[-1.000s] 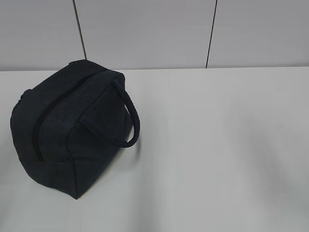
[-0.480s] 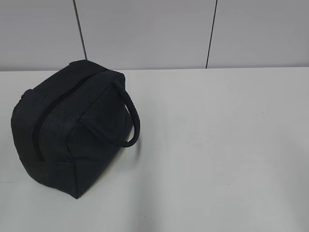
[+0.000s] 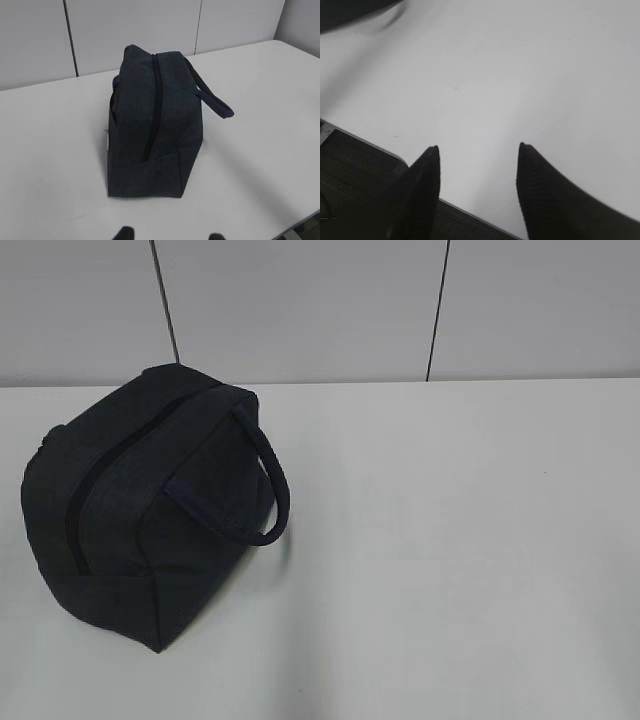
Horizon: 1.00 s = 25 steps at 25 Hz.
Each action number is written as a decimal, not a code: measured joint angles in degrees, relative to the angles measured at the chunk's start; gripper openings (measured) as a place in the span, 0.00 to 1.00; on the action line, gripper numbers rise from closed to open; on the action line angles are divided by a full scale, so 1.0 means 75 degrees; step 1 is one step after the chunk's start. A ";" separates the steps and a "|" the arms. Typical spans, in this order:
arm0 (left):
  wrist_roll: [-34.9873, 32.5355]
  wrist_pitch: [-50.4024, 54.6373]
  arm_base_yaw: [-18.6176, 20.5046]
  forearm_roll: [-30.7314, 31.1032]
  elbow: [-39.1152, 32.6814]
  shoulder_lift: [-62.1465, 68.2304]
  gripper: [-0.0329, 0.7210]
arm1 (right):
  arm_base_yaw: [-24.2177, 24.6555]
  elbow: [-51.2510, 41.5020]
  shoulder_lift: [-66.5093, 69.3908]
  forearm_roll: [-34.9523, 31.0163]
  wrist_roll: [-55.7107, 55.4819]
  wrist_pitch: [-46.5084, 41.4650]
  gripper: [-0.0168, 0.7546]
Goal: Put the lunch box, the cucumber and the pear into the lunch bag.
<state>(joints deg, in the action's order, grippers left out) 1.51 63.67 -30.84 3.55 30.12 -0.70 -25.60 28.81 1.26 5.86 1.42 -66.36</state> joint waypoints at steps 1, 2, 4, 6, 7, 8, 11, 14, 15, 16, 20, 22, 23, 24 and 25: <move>-0.0022 0.0000 0.0000 -0.0017 0.0000 0.0000 0.40 | 0.0000 0.0000 0.0000 -0.0010 0.0029 0.0000 0.53; -0.0022 -0.0002 0.0000 -0.0018 0.0000 0.0000 0.39 | 0.0000 0.0000 0.0000 -0.0010 0.0029 0.0000 0.53; -0.0046 -0.0002 0.0000 -0.0080 0.0000 0.0000 0.38 | 0.0000 0.0000 0.0000 -0.0010 0.0047 0.0000 0.53; -0.0045 -0.0002 0.0000 -0.0132 0.0000 0.0000 0.38 | 0.0000 0.0000 0.0000 -0.0010 0.0047 0.0000 0.53; -0.0045 -0.0002 0.0000 -0.0132 0.0000 0.0000 0.38 | 0.0000 0.0000 0.0000 0.0003 0.0047 0.0000 0.53; -0.0045 -0.0002 0.0000 -0.0132 0.0000 0.0000 0.38 | 0.0000 0.0000 0.0000 0.0003 0.0052 0.0000 0.53; -0.0045 -0.0002 0.0000 -0.0140 0.0000 0.0000 0.37 | 0.0000 0.0000 0.0000 0.0003 0.0052 0.0000 0.53; -0.0045 -0.0002 0.0000 -0.0140 0.0000 0.0000 0.36 | -0.0015 0.0000 0.0000 0.0003 0.0064 0.0000 0.53; -0.0045 -0.0008 0.0036 -0.0140 0.0000 0.0000 0.36 | 0.0003 0.0000 -0.0013 0.0003 0.0064 0.0015 0.53; -0.0045 -0.0008 0.0131 -0.0140 0.0000 0.0000 0.36 | 0.0086 -0.0013 -0.0029 0.0003 0.0064 0.0015 0.53; -0.0045 -0.0008 0.0998 -0.0140 -0.0015 -0.0032 0.36 | 0.0890 -0.0013 -0.0280 0.0003 0.0069 0.0024 0.53; -0.0045 -0.0015 0.1518 -0.0165 -0.0017 -0.0046 0.36 | 0.1331 -0.0013 -0.0305 0.0056 0.0069 0.0038 0.53; -0.0045 -0.0015 0.1751 -0.0140 -0.0023 -0.0053 0.36 | 0.1500 -0.0013 -0.0305 0.0068 0.0069 0.0038 0.53; -0.0045 -0.0015 0.1977 -0.0140 -0.0023 -0.0060 0.36 | 0.1621 -0.0013 -0.0305 0.0101 0.0069 0.0038 0.53; -0.0045 -0.0015 0.2209 -0.0140 -0.0023 -0.0056 0.36 | 0.1747 -0.0013 -0.0305 0.0114 0.0069 0.0038 0.53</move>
<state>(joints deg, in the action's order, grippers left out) 1.17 63.56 -14.28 2.50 29.95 -1.12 -12.50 28.71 -1.03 6.72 1.94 -66.08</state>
